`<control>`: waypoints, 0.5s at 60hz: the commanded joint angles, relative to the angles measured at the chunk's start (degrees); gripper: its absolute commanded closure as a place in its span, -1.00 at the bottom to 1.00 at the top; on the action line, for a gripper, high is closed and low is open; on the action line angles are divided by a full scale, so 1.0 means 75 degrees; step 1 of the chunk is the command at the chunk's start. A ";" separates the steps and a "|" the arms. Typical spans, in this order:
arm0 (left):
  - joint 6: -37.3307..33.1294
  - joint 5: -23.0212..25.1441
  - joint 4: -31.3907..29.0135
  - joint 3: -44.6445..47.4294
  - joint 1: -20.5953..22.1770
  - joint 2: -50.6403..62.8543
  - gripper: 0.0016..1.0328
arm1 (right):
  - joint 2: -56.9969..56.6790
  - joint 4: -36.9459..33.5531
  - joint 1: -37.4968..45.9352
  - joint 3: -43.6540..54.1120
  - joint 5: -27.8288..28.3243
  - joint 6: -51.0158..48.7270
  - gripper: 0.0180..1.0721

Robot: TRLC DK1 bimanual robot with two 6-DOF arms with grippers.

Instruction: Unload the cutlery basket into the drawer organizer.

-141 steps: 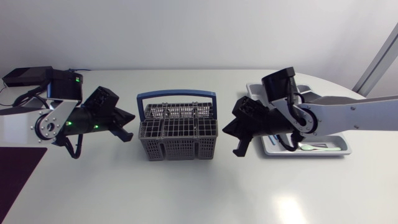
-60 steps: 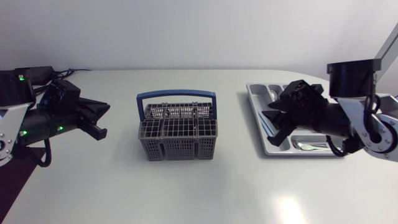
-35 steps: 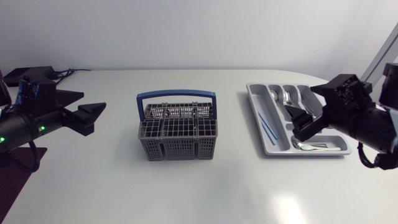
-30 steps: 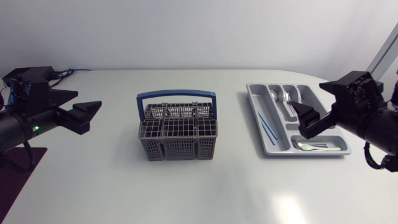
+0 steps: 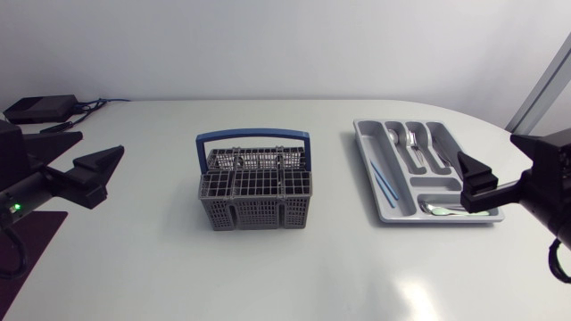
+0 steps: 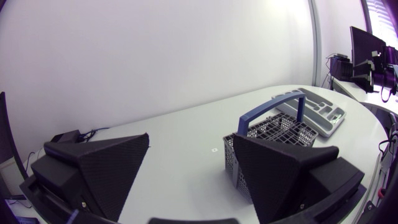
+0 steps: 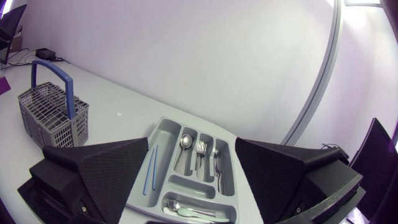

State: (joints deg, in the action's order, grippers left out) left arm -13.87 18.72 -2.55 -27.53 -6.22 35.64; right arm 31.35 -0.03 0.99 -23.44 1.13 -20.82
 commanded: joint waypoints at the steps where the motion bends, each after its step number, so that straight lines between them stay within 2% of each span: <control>1: 0.0349 -0.0117 -0.0047 0.0331 0.0009 -0.0181 -0.94 | -0.0513 -0.0171 0.0113 0.0348 -0.0091 0.0444 -0.92; 14: 0.0786 -0.0346 0.0106 0.0795 -0.0012 -0.0965 -0.94 | -0.1516 -0.0451 0.0417 0.0776 -0.0092 0.0579 -0.92; 30: 0.1072 -0.0925 0.0169 0.1570 0.0214 -0.1986 -0.94 | -0.2234 -0.0329 0.0269 0.1410 -0.0107 0.1171 -0.92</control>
State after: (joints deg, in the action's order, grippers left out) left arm -7.86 12.73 -2.09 -18.24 -5.26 22.85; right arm 16.08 -2.76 3.44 -15.22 0.78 -14.98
